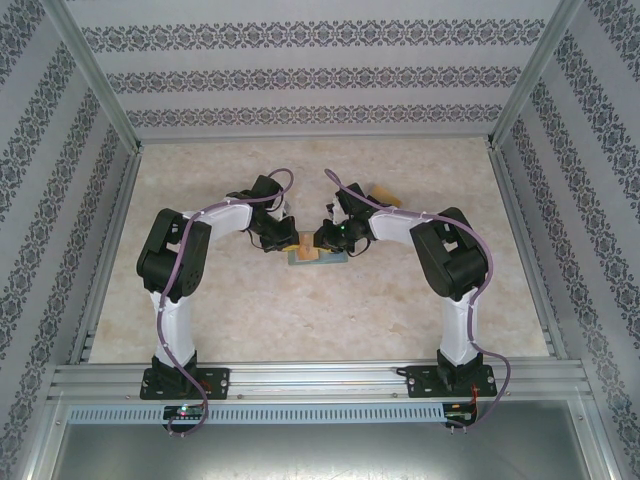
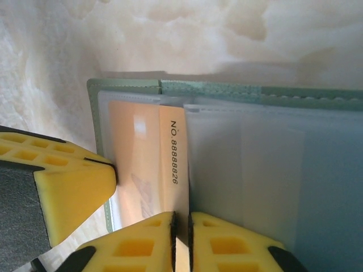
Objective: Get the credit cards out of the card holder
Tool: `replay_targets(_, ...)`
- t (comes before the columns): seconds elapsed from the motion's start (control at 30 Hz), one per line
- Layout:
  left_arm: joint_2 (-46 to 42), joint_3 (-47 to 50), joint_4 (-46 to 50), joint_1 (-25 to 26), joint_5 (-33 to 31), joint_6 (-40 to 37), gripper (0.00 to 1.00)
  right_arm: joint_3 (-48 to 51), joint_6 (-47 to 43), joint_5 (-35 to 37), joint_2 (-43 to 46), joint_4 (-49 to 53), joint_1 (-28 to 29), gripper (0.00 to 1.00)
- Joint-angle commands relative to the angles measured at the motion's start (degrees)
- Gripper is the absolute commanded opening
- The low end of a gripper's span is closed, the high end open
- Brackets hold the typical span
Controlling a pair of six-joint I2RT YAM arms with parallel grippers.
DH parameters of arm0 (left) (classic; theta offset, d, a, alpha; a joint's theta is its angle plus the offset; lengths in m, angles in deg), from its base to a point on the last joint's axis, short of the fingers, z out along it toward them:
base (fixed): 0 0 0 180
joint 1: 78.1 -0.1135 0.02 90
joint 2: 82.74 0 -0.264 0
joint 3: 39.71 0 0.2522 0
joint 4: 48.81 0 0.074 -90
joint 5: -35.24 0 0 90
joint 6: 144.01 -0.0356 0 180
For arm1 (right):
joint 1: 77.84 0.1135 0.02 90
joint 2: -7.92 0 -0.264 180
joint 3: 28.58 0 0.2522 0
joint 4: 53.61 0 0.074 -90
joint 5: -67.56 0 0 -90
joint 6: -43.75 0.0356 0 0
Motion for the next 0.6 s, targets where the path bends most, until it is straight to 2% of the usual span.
replay_targets(0.0, 2.1, 1.7, 1.7, 0.5, -4.0, -0.7, 0.07, -0.3, 0.6, 1.2, 0.1, -1.6, -0.5, 0.1)
replay_targets(0.2, 1.8, 1.4, 2.3, 0.4, -4.7, -1.6, 0.07, 3.8, -0.1, 6.5, 5.1, -0.9, -1.8, 0.0)
replay_targets(0.47, 1.6, 1.3, 1.5, 0.5, -3.7, -1.5, 0.08, 7.5, -3.8, 6.3, 11.2, -2.6, -3.1, 0.0)
replay_targets(0.57, 0.4, 1.2, 0.1, 0.1, -2.4, 0.2, 0.13, 7.9, -6.7, 4.9, 13.8, -3.0, -3.3, 0.0)
